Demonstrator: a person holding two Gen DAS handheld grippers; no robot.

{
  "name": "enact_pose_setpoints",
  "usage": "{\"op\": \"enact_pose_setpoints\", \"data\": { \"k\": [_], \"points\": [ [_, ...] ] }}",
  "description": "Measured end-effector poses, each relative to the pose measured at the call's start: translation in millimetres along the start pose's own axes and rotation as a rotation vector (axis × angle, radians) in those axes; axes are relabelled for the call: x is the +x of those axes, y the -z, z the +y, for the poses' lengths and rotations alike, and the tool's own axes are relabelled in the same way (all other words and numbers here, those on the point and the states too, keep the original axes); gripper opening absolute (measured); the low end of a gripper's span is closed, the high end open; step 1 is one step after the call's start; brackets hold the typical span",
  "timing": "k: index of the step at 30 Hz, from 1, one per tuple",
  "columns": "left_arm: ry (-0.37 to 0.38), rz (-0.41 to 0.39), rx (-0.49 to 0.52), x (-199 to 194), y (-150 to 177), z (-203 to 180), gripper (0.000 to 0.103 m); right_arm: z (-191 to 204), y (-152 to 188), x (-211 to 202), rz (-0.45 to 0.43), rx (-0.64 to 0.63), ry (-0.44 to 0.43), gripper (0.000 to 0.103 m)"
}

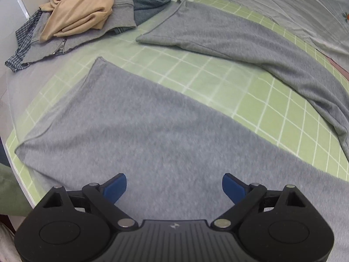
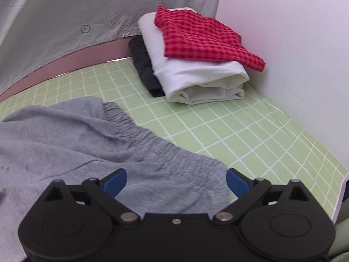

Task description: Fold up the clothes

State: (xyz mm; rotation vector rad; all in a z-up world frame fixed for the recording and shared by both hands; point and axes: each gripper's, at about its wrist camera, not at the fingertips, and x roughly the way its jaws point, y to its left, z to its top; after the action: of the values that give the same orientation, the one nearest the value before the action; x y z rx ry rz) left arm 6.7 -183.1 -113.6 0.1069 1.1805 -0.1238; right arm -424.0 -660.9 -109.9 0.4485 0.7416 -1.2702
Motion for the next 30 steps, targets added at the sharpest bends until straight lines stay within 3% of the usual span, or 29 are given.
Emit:
{"op": "enact_pose_setpoints", "data": {
  "k": [3, 12, 17, 23, 27, 29, 30],
  "points": [
    [0.000, -0.017, 0.023, 8.1, -29.4, 16.5, 0.094, 29.8, 2.7, -12.0, -0.020, 0.008, -0.032, 0.103],
    [0.018, -0.091, 0.048, 46.9, -116.6, 53.3, 0.095, 126.7, 29.1, -43.9, -0.034, 0.081, -0.001, 0.103],
    [0.031, -0.127, -0.026, 71.7, -152.7, 62.9, 0.095, 153.7, 33.9, -51.6, 0.025, 0.196, -0.008, 0.103],
    [0.063, -0.163, -0.113, 90.2, -173.9, 67.4, 0.092, 177.1, 32.1, -52.7, 0.074, 0.101, 0.020, 0.103],
    [0.096, -0.169, -0.190, 94.7, -178.2, 69.8, 0.070, 189.6, 30.9, -48.1, 0.116, 0.078, -0.002, 0.103],
    [0.080, -0.186, -0.169, 94.5, -177.8, 64.8, 0.057, 197.9, 29.3, -46.2, 0.121, 0.044, -0.012, 0.103],
    [0.073, -0.192, -0.151, 94.7, -178.0, 62.3, 0.039, 201.8, 28.6, -45.3, 0.124, 0.028, -0.017, 0.103]
  ]
}}
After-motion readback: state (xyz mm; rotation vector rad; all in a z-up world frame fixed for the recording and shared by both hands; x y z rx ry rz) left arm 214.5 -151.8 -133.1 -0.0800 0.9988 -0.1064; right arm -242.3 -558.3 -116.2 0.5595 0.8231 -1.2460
